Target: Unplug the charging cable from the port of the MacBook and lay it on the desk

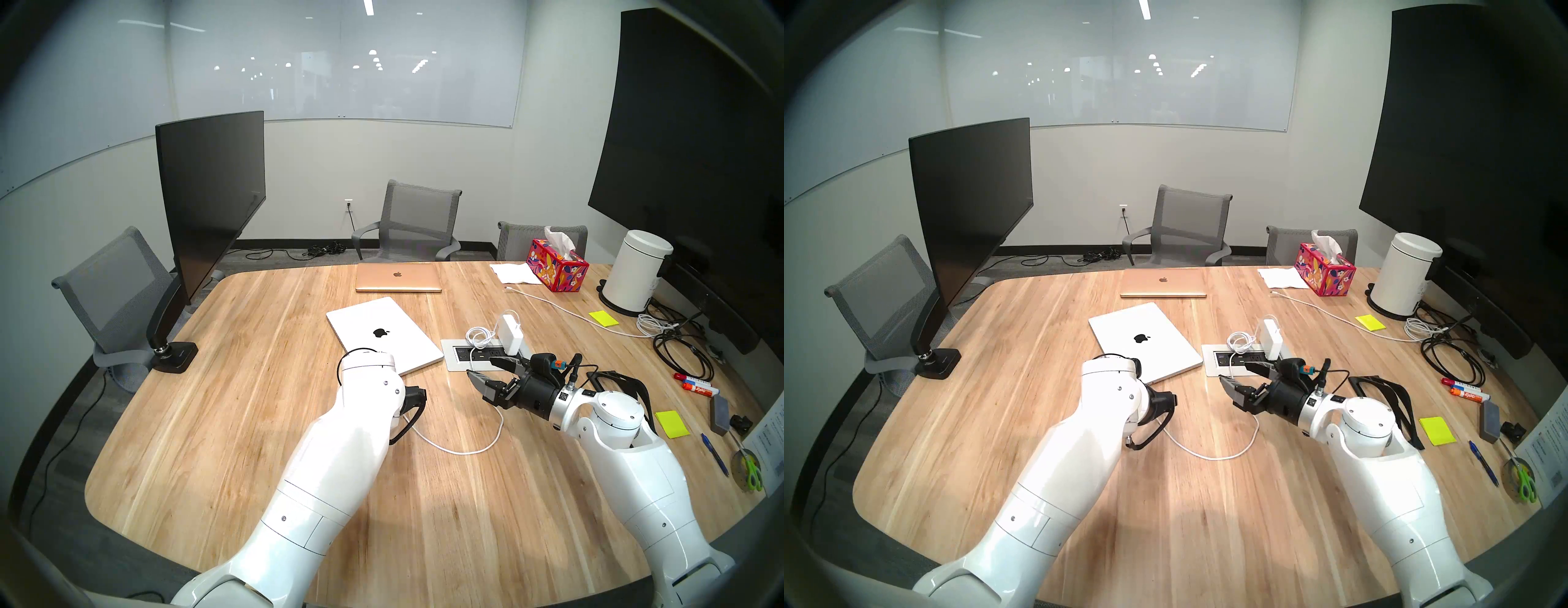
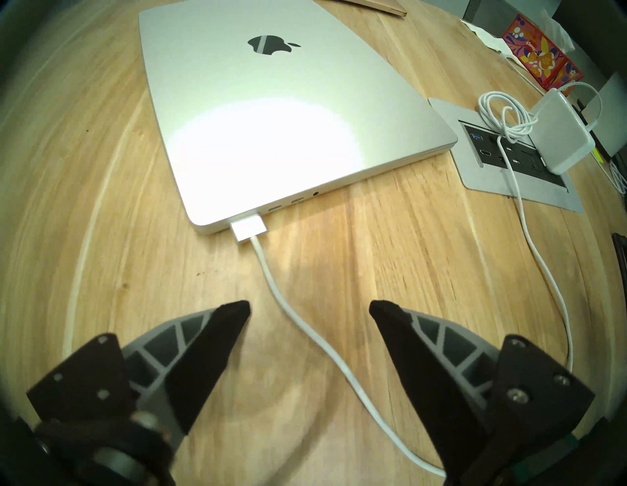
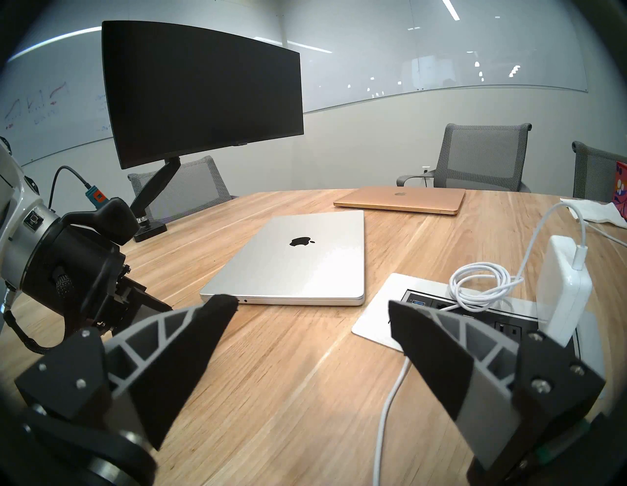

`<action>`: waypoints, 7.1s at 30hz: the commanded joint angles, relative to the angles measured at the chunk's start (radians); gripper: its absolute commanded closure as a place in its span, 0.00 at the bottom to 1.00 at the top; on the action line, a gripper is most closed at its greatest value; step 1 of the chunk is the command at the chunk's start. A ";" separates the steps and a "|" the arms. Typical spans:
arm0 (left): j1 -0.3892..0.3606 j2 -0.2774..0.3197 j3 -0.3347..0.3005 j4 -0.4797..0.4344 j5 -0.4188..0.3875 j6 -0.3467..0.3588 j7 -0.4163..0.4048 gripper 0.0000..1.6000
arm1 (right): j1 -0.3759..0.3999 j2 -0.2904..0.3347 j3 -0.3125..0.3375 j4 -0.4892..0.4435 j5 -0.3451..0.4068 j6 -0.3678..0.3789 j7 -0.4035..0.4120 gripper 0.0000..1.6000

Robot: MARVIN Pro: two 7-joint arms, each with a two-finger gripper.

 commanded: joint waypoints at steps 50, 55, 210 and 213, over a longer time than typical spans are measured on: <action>-0.002 0.038 0.022 -0.094 0.046 -0.002 0.092 1.00 | 0.009 0.002 0.006 -0.014 0.001 0.001 -0.001 0.00; 0.000 0.052 0.028 -0.113 0.035 -0.002 0.106 1.00 | 0.009 0.002 0.006 -0.014 0.001 0.001 -0.001 0.00; 0.023 0.129 0.012 -0.196 -0.090 -0.002 0.103 1.00 | 0.009 0.001 0.007 -0.014 0.000 0.002 0.000 0.00; 0.026 0.133 0.011 -0.203 -0.088 -0.002 0.096 1.00 | 0.009 0.001 0.007 -0.014 0.000 0.002 0.000 0.00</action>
